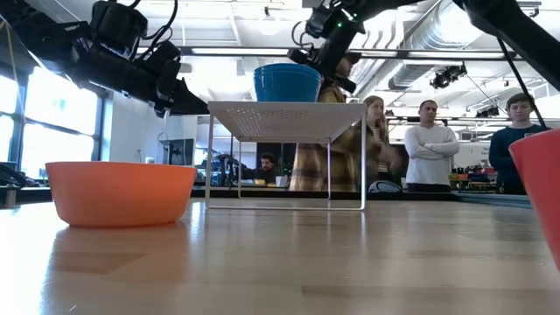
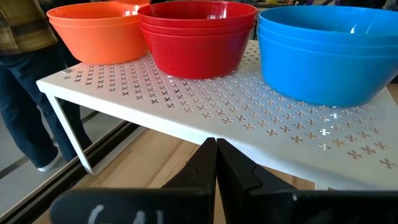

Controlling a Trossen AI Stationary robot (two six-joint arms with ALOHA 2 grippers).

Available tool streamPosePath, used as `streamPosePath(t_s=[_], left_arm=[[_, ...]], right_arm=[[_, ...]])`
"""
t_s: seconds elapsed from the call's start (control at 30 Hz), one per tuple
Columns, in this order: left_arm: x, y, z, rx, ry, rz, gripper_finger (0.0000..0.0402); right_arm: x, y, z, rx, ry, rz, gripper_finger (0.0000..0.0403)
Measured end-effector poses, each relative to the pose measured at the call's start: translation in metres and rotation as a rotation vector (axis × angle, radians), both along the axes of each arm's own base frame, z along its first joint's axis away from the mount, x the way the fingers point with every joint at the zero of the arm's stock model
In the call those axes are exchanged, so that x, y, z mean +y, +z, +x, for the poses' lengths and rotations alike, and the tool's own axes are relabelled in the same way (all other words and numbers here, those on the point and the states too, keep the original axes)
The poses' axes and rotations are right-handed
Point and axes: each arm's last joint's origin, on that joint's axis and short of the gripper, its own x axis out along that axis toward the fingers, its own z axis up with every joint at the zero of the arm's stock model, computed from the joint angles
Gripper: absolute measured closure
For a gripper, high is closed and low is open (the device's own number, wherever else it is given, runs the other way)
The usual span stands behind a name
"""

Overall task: Pick & Place Mini bowls
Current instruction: Stack the orange bowl on top of the other orange bowls on the shelf

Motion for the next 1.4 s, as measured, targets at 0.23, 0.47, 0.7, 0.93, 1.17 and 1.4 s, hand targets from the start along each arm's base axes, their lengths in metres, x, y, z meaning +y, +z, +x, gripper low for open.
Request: streamPosePath(t_s=[0.23,0.47,0.7,0.93,1.17,1.4], left_arm=[[0.0,0.0,0.0,0.0,0.0,0.0,0.0396],[0.0,0.0,0.0,0.0,0.0,0.0,0.0396],[0.0,0.0,0.0,0.0,0.0,0.0,0.0396],[0.0,0.0,0.0,0.0,0.0,-0.001,0.0396],[0.0,0.0,0.0,0.0,0.0,-0.001,0.0396],[0.0,0.0,0.0,0.001,0.0,-0.001,0.0396]], right_arm=[[0.003,0.001,0.004,0.028,0.003,-0.044,0.04],[0.005,0.001,0.005,0.046,0.002,-0.067,0.04],[0.006,-0.007,0.013,0.057,0.017,-0.071,0.04],[0.004,-0.015,0.02,0.074,0.039,-0.08,0.04],[0.004,-0.013,0.022,0.07,0.059,-0.107,0.0374],[0.004,-0.012,0.023,0.058,0.061,-0.121,0.0345]])
